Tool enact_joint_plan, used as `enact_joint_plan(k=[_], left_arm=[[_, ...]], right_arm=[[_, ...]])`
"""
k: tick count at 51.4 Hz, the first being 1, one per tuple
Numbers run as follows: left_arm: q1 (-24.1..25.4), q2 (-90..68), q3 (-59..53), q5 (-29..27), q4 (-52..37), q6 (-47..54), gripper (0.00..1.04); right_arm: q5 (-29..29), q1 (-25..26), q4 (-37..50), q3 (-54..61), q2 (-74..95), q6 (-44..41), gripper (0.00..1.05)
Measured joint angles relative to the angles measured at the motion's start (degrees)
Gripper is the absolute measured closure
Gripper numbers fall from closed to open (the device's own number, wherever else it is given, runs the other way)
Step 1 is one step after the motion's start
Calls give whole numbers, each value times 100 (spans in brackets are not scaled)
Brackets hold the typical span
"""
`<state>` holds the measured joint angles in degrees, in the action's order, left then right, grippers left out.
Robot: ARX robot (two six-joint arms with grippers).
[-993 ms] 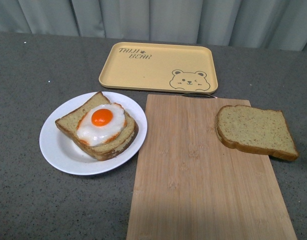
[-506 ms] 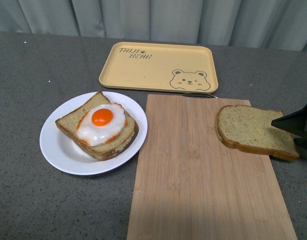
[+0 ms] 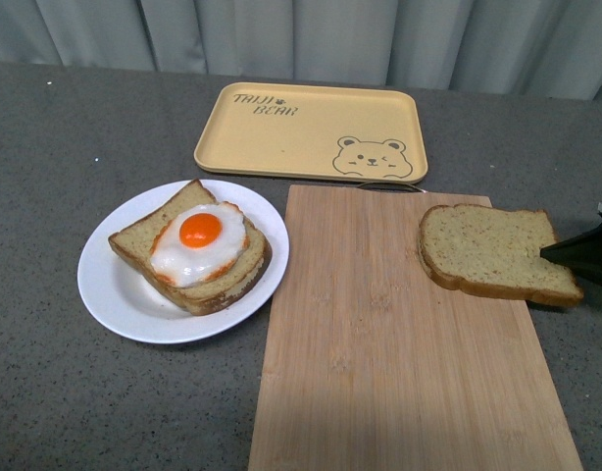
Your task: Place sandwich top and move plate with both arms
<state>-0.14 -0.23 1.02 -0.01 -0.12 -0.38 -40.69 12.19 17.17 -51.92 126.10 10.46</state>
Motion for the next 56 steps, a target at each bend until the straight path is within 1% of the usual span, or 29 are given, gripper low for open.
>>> enact_joint_plan(k=[1,7,18,24,27,29,31,36,43,47,56], left_arm=[[0,0,0,0,0,0,7],[0,0,0,0,0,0,7],[0,0,0,0,0,0,7],[0,0,0,0,0,0,7],[0,0,0,0,0,0,7],[0,0,0,0,0,0,7],[0,0,0,0,0,0,7],[0,0,0,0,0,0,7],[0,0,0,0,0,0,7],[0,0,0,0,0,0,7],[0,0,0,0,0,0,7]], right_arm=[[-7,-2,-17,0,0,-17,104],[-249,37,-20,46,-61,0,103],[-1091,28,-61,341,-894,131,103],[-1360,-138,175,431,-1370,433,103],[-1399,-286,328,437,-1530,634,103],[-1397,-476,570,437,-1637,848,103],[-1346,-656,756,415,-1674,1071,103],[-992,-1394,1123,166,-1602,1718,103],[-96,-2492,2022,-251,-1150,2870,103],[229,-2898,2264,-389,-881,3268,103],[675,-3574,2645,-435,-435,3963,103]])
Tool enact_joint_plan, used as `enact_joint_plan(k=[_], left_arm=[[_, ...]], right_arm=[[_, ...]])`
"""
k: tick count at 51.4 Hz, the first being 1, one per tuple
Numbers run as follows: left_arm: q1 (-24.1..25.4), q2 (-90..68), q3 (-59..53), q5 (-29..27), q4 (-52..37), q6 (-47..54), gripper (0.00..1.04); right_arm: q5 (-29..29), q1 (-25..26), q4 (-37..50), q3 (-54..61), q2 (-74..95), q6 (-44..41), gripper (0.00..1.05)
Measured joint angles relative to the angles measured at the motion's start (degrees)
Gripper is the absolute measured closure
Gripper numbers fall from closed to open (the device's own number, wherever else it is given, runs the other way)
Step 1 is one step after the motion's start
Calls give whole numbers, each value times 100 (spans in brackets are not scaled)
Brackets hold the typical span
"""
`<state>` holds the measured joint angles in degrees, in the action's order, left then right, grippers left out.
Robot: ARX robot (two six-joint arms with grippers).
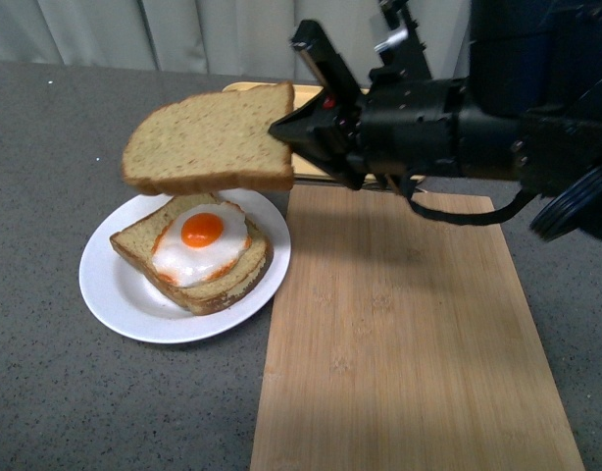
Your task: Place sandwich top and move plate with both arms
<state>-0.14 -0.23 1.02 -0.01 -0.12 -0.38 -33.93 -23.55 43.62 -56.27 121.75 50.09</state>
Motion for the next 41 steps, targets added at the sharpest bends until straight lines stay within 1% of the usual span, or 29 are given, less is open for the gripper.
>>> enact_joint_plan(k=[9,16,27,38,39,41], left_arm=[[0,0,0,0,0,0,7],[0,0,0,0,0,0,7],[0,0,0,0,0,0,7],[0,0,0,0,0,0,7],[0,0,0,0,0,0,7],[0,0,0,0,0,0,7]], right_arm=[[243,-444,162,-85,363,409,103],[422,-608,175,-170,632,656,103],[509,-623,17,-243,837,717,103],[691,-577,-286,-245,946,568,103],[693,-577,-334,-245,946,522,102],[691,-575,-391,-229,946,492,94]])
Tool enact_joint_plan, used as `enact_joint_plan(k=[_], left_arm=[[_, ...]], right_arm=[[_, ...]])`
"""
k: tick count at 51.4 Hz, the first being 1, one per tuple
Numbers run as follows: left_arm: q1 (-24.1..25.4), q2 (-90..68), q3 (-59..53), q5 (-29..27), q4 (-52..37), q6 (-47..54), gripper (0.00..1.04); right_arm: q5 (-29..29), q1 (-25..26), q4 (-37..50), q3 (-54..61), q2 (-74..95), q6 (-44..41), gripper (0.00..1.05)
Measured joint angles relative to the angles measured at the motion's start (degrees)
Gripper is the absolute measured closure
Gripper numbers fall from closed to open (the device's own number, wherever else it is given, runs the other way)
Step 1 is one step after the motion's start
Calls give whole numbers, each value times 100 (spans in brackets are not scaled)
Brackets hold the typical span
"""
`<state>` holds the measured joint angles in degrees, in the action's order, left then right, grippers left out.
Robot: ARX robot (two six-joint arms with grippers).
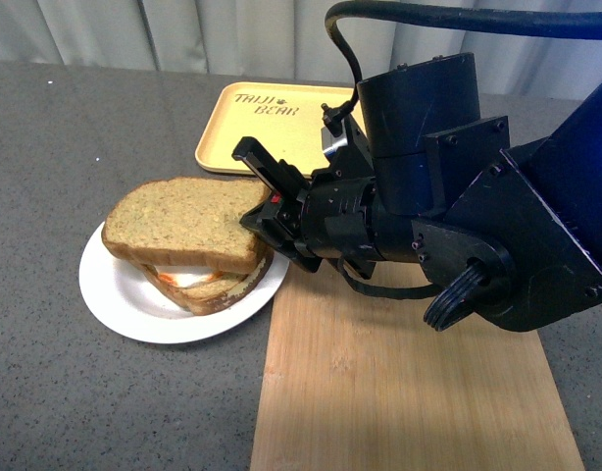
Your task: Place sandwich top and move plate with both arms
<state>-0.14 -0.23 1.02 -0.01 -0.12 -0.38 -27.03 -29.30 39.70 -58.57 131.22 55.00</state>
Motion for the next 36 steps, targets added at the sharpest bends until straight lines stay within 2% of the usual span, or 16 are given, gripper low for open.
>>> enact_joint_plan(k=[3,11,24,26,31,32,36], left_arm=[[0,0,0,0,0,0,7],[0,0,0,0,0,0,7],[0,0,0,0,0,0,7],[0,0,0,0,0,0,7],[0,0,0,0,0,0,7],[0,0,0,0,0,0,7],[0,0,0,0,0,0,7]], right_arm=[[-2,13,-9,118,-11,-96,80],[186,50,-76,466,-417,-376,51],[383,140,-313,680,-866,-925,10],[385,142,-317,682,-866,-935,7],[385,140,-323,688,-866,-973,10],[540,122,-247,708,-861,-1008,10],[1685,35,780,1016,-752,-1698,21]])
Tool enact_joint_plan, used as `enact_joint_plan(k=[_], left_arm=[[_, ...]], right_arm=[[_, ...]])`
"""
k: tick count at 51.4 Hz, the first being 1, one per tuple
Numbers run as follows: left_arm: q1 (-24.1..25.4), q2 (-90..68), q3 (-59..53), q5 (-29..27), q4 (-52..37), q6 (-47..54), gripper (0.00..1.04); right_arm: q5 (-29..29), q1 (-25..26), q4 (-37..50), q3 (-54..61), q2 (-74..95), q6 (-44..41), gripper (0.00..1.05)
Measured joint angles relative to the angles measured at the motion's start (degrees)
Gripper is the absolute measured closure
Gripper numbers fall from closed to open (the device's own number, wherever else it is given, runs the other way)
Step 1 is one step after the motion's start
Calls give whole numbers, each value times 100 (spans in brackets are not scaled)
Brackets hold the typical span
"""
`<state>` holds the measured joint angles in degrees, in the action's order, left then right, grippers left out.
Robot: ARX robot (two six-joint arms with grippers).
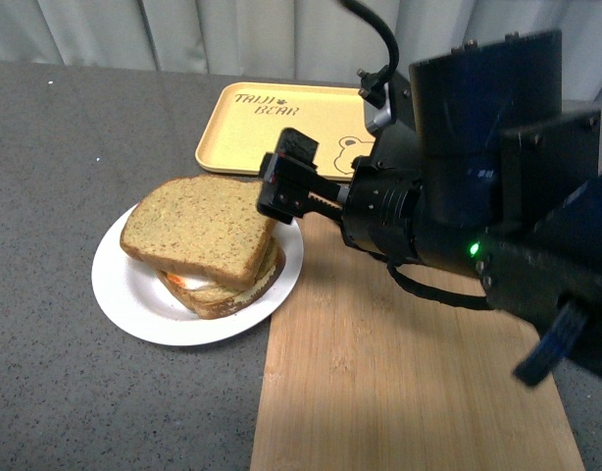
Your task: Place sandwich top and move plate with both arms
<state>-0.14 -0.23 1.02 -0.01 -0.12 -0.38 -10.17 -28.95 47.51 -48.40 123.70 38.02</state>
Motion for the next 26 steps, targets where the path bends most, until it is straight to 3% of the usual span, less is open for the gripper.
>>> enact_joint_plan(k=[7,12,24,26], left_arm=[[0,0,0,0,2,0,7],[0,2,0,-2,4,0,7],[0,2,0,2,4,0,7],[0,2,0,0,4,0,7]], right_arm=[[1650,129,1753,977,-101,-1237,44],[2461,396,2730,1637,-522,-2120,62],[2809,669,3239,2173,-918,-2441,103],[2809,669,3239,2194,-918,-2452,104]])
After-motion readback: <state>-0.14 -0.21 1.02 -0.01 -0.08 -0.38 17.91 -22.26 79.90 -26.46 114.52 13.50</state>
